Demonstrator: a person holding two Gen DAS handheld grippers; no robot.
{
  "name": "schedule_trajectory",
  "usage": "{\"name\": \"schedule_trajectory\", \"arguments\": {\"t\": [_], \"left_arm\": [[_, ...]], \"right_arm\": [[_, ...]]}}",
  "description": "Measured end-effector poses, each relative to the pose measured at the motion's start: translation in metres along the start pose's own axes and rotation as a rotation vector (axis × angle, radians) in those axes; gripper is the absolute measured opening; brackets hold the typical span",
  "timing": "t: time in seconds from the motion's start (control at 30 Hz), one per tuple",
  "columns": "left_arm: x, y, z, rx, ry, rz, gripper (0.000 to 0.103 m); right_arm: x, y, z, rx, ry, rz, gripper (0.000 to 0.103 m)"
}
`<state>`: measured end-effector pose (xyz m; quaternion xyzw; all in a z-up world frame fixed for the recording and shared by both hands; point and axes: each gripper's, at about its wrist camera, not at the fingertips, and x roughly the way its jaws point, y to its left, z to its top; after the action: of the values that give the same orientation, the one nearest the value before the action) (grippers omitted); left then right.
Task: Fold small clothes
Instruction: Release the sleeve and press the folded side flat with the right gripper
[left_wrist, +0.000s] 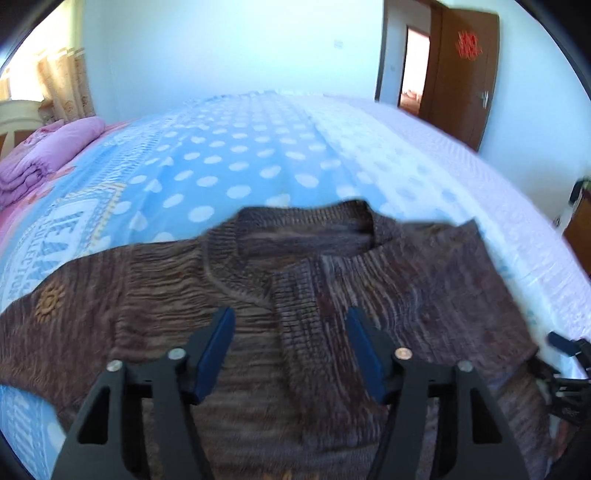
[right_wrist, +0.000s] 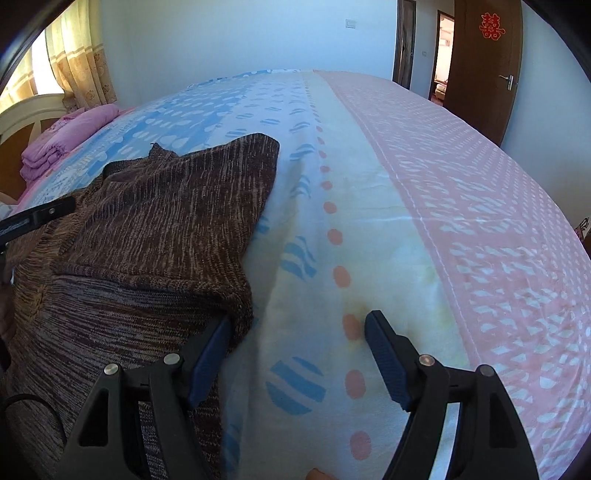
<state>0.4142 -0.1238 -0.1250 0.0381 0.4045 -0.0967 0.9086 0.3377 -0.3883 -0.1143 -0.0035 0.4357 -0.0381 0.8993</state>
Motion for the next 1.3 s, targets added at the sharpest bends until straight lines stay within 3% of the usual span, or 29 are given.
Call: {"name": "schedule_trajectory", "arguments": {"t": [0.03,0.1,0.23,0.3,0.37,0.43,0.5,0.6,0.7,0.93,1.0,1.07,1.1,1.2,1.3], "left_arm": [[0.012,-0.005,0.000,0.021,0.025,0.079,0.065],[0.019,-0.005,-0.004,0.037,0.044,0.146,0.066],[0.009,-0.006,-0.011,0.055,0.024,0.174,0.065],[0.003,-0.002,-0.008,0.029,-0.001,0.109,0.055],[-0.001,0.001,0.001,0.002,-0.030,0.027,0.054],[0.006,-0.003,0.009,0.014,-0.012,-0.009,0.050],[0.023,-0.006,0.011,0.019,0.057,-0.043,0.021],[0.025,-0.004,0.010,-0.009,0.041,-0.054,0.009],[0.020,-0.001,0.002,-0.006,0.031,0.010,0.008],[0.009,0.003,-0.002,-0.004,0.014,0.060,0.013],[-0.002,0.005,0.000,0.002,0.005,0.050,0.030],[-0.019,0.004,-0.003,0.012,-0.047,0.065,0.058],[-0.030,0.003,-0.007,0.026,-0.081,0.087,0.064],[-0.038,-0.003,-0.019,0.062,-0.081,0.081,0.068],[-0.030,-0.008,-0.029,0.093,-0.024,0.093,0.068]], "right_arm": [[-0.001,0.000,0.000,0.000,0.001,-0.005,0.074],[-0.002,0.000,-0.003,-0.001,0.004,-0.021,0.074],[-0.005,-0.001,-0.006,-0.003,-0.004,-0.028,0.074],[-0.005,-0.001,-0.006,0.004,-0.008,-0.032,0.075],[-0.006,0.002,-0.007,-0.002,-0.017,-0.043,0.075],[-0.006,0.002,-0.008,0.000,-0.021,-0.044,0.075],[-0.006,0.001,-0.008,0.005,-0.024,-0.038,0.075],[-0.006,0.000,-0.007,0.005,-0.025,-0.036,0.075],[-0.006,0.000,-0.007,0.007,-0.025,-0.033,0.075],[-0.007,0.000,-0.007,0.011,-0.031,-0.025,0.076],[-0.013,-0.004,-0.007,0.025,-0.049,-0.019,0.076],[-0.026,-0.004,-0.005,0.023,-0.098,-0.045,0.076],[-0.036,-0.001,-0.002,0.016,-0.142,-0.034,0.076],[-0.050,0.016,0.012,-0.015,-0.217,0.089,0.076],[-0.036,0.039,0.025,-0.056,-0.181,0.219,0.076]]}}
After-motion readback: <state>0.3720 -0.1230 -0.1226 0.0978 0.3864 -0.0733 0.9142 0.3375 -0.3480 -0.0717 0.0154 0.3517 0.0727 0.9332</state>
